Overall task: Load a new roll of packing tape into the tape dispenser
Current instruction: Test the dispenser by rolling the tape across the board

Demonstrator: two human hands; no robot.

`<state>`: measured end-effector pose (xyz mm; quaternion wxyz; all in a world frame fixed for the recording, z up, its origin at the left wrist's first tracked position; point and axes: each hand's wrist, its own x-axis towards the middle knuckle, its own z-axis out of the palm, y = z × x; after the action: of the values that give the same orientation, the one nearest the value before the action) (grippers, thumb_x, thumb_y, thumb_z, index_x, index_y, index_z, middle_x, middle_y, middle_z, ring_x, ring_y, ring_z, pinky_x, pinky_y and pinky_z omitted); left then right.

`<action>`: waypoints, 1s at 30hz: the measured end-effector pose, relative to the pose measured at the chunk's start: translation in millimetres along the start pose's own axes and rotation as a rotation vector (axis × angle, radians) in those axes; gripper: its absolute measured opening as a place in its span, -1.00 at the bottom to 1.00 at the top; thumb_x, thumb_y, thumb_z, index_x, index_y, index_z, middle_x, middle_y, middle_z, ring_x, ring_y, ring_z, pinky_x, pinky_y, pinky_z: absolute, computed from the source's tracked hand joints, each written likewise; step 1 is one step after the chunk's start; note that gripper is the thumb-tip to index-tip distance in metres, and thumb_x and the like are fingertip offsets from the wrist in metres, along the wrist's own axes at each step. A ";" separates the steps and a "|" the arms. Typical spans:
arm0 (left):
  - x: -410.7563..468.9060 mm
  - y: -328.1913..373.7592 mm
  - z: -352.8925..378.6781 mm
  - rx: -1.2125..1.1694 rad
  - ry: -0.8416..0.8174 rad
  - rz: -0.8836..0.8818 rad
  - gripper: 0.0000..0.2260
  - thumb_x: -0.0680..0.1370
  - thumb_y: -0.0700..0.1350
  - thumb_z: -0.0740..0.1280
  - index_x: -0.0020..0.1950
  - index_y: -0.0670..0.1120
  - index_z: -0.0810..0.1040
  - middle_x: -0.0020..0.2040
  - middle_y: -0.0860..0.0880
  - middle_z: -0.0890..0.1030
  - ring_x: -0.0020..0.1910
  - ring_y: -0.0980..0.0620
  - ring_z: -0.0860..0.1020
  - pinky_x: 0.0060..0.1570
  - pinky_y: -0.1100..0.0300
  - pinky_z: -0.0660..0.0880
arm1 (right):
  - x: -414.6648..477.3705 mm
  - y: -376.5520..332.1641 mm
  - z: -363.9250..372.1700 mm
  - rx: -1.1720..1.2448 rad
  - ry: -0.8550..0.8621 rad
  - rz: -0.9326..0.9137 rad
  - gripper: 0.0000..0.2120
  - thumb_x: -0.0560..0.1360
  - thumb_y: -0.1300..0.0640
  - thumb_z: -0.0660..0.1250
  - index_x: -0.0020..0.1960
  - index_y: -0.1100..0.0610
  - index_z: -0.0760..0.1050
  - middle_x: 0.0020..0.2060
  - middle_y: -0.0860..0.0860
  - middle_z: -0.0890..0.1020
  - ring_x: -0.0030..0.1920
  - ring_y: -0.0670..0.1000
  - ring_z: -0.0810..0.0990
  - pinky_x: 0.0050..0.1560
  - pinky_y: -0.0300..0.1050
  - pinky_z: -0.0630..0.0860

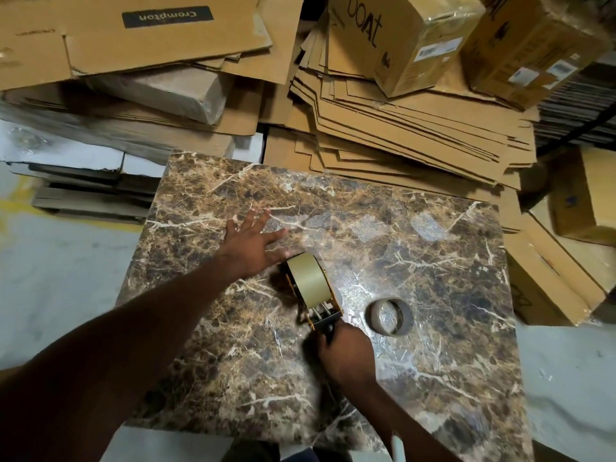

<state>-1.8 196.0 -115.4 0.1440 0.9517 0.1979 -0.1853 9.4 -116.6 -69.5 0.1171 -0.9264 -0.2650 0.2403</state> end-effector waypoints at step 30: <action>-19.4 58.5 16.8 0.060 -0.072 -0.217 0.13 0.34 0.75 -0.06 0.67 0.13 -0.37 0.65 -0.24 -0.39 0.66 -0.37 -0.27 0.44 -0.63 -0.23 | -110.6 93.6 22.2 -0.031 -0.150 0.107 -0.68 0.51 -0.17 0.14 -0.02 -0.02 0.58 -0.16 -0.08 0.68 -0.18 -0.06 0.63 -0.16 -0.09 0.57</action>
<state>1.9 132.4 -110.6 0.1017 0.9212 0.2890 -0.2397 -43.5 -253.1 -78.4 0.0696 -0.9204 -0.2270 0.3106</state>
